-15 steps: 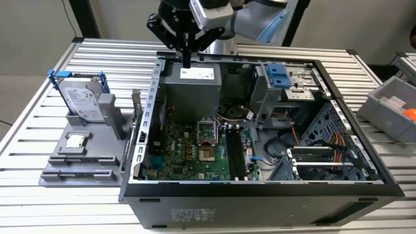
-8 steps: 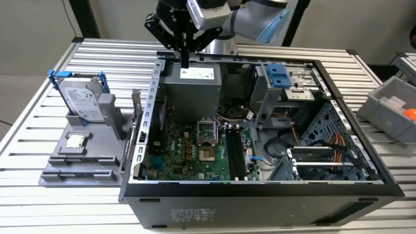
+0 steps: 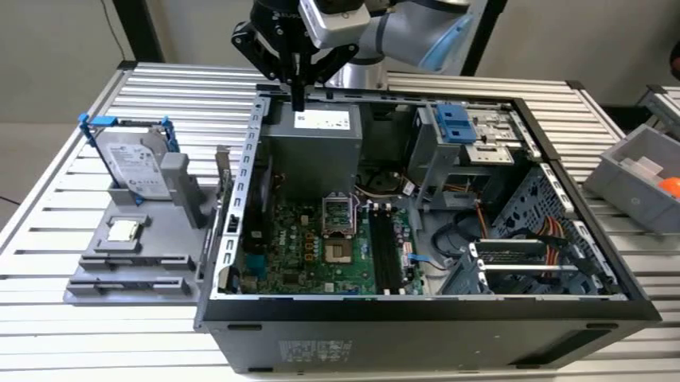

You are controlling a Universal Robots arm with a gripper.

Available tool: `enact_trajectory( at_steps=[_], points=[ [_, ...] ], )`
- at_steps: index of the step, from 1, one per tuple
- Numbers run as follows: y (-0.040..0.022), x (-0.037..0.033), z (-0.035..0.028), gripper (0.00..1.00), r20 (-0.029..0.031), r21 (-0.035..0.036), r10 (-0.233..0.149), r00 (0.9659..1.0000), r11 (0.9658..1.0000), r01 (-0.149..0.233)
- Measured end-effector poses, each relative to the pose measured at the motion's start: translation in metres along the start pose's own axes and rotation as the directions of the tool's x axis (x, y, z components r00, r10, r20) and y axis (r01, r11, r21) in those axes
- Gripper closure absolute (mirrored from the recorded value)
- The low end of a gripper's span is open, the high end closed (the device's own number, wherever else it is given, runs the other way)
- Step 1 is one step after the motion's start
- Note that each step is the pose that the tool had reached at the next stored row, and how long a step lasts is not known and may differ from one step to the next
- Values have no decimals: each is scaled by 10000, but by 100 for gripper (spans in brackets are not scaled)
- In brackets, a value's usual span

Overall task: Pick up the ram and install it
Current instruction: 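Reach for the ram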

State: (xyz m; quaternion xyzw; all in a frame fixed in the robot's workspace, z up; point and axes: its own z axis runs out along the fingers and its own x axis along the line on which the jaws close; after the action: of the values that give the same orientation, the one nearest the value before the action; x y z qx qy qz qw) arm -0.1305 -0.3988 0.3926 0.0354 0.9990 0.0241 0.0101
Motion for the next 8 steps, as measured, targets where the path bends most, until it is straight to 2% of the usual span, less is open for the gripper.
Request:
enact_trajectory(
  at_steps=[8],
  points=[
    [-3,36,-1,100,-7,1,1,10000,10000,-1]
  ],
)
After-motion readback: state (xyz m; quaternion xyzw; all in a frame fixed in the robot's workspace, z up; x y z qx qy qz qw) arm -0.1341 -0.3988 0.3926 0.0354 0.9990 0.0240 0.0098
